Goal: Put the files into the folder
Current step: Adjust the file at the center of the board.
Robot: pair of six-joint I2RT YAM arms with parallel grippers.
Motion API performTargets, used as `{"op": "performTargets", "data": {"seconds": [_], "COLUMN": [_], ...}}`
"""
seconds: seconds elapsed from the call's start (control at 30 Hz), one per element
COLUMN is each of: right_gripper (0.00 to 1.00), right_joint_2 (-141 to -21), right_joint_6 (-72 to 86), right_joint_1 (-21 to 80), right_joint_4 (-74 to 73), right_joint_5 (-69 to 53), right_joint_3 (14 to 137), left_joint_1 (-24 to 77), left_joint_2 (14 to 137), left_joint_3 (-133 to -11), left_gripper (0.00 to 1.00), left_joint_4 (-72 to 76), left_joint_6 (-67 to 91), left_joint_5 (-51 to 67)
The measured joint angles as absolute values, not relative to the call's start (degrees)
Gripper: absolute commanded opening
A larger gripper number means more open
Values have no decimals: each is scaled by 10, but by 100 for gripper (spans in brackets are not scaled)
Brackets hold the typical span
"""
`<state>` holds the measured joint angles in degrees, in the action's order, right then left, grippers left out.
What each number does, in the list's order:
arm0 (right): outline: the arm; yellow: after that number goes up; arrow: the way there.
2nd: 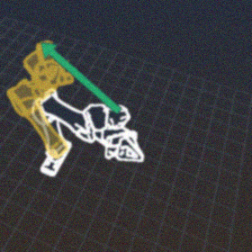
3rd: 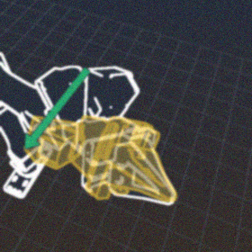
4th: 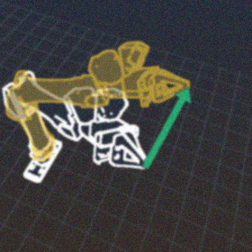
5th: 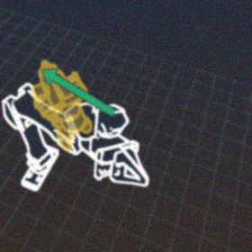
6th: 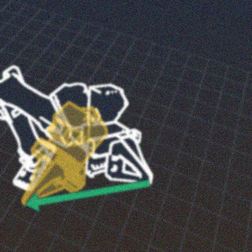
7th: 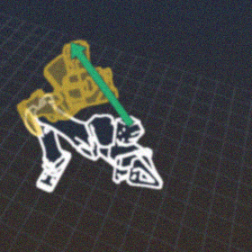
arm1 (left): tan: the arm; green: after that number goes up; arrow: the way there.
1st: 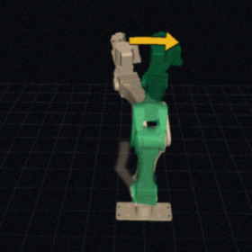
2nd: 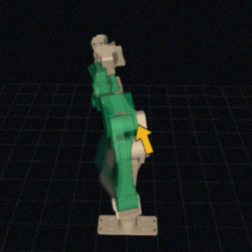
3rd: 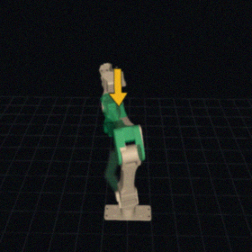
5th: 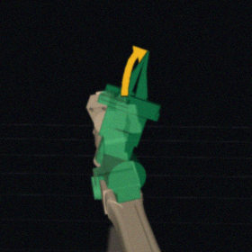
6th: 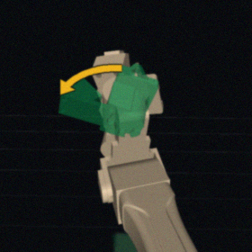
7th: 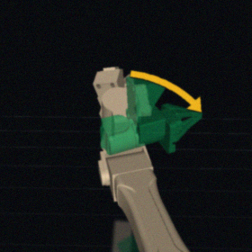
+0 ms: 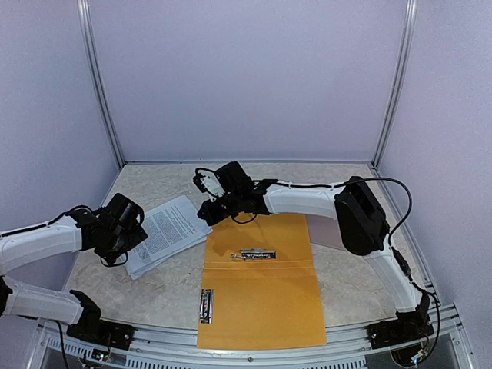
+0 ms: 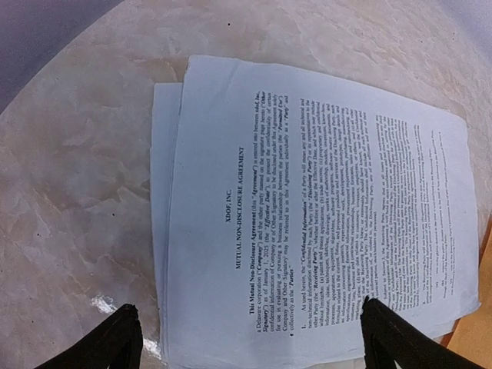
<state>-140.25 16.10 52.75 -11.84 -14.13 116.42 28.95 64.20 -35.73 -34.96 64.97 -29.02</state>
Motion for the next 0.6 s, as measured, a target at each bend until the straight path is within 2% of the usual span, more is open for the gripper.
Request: {"op": "performTargets", "data": {"seconds": [0.13, 0.27, 0.43, 0.6], "right_gripper": [27, 43, 53, 59], "right_joint_2": [-1402, -1403, -1423, -1460], "right_joint_6": [156, 145, 143, 145], "right_joint_1": [528, 528, 528, 527], "right_joint_4": [-121, -128, -128, -124], "right_joint_5": [-133, -124, -129, -138], "right_joint_3": [1164, 1169, 1206, 1237], "left_joint_1": [289, 285, 262, 246], "left_joint_2": [637, 644, 677, 693], "left_joint_3": [-351, -338, -330, -309], "left_gripper": [95, 94, 93, 93], "left_joint_4": [-356, -353, -332, -308], "left_joint_6": [666, 680, 693, 704], "left_joint_5": [-290, -289, -284, -279]}}
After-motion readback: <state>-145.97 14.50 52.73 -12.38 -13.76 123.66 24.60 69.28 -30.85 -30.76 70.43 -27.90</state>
